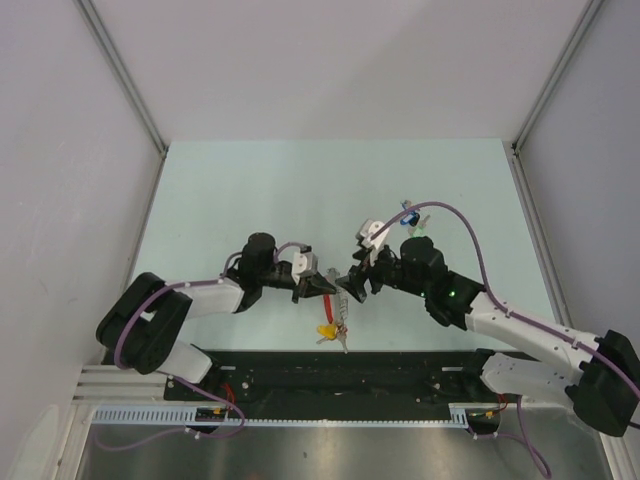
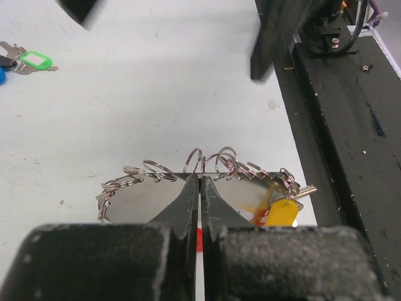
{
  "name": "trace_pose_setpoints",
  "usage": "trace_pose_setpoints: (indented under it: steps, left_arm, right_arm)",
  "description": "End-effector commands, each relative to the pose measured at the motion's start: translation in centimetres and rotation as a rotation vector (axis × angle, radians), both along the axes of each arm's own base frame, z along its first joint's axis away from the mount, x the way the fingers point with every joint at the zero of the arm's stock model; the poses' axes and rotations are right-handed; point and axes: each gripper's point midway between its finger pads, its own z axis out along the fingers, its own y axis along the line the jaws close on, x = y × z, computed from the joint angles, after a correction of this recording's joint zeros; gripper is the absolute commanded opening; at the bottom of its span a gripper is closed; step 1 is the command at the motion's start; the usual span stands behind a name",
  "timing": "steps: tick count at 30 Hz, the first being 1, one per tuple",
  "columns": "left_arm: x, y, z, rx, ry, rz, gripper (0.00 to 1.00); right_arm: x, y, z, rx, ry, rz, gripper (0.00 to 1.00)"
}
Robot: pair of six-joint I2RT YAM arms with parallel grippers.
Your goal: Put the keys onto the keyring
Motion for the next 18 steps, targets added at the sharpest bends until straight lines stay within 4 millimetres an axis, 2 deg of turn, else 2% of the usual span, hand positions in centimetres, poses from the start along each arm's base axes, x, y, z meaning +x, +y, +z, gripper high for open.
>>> trace_pose_setpoints:
  steps: [1,2,3,5,6,8,11,12,14,16,18]
  left_arm:
    - [0.4,0.0,1.8,-0.049,-0.086,0.015,0.0]
    - [0.4,0.1,1.8,-0.049,-0.088,0.021,0.01]
    - [0.5,0.1,1.9,-0.054,-0.09,0.029,0.0]
    - [1.0,0.3,2.0,-0.055,-0.095,0.072,0.0]
    - [1.5,0.3,2.3,-0.064,-0.092,0.109,0.0]
    - [2.7,0.6,2.2,-0.051,-0.093,0.19,0.0]
    - [3.5,1.0,2.5,-0.046,-0.073,0.257,0.0]
    - [3.3,1.0,3.0,-0.062,-0.048,0.27,0.0]
    - [3.4,1.3,3.3,-0.098,-0.039,0.315,0.0]
    - [3.2,1.5,4.2,-0.153,-0.011,0.341,0.0]
    - [3.1,2.0,3.7,-0.167,0.058,0.4,0.0]
  right_arm:
    - [3.0,-2.3,1.7,0.111,0.085,-0.208,0.89]
    - [4.0,-3.2,1.3,0.136,0.144,-0.257,0.94]
    - [3.9,-3.3,1.0,0.149,0.184,-0.238,1.0]
    - [4.7,-3.9,0.2,0.164,0.253,-0.267,1.0]
    - [5.8,-4.8,-0.8,0.166,0.294,-0.3,1.0]
    - [6.2,-5.1,-1.6,0.178,0.354,-0.299,1.0]
    - [8.5,-7.1,-3.2,0.174,0.394,-0.433,1.0]
    - [9.9,-8.8,-3.9,0.173,0.404,-0.55,1.0]
    - [11.3,-10.9,-5.0,0.162,0.408,-0.683,0.98]
    - [13.0,-13.4,-6.5,0.143,0.418,-0.825,0.91]
    - [14.5,-15.4,-7.4,0.127,0.407,-0.933,0.84]
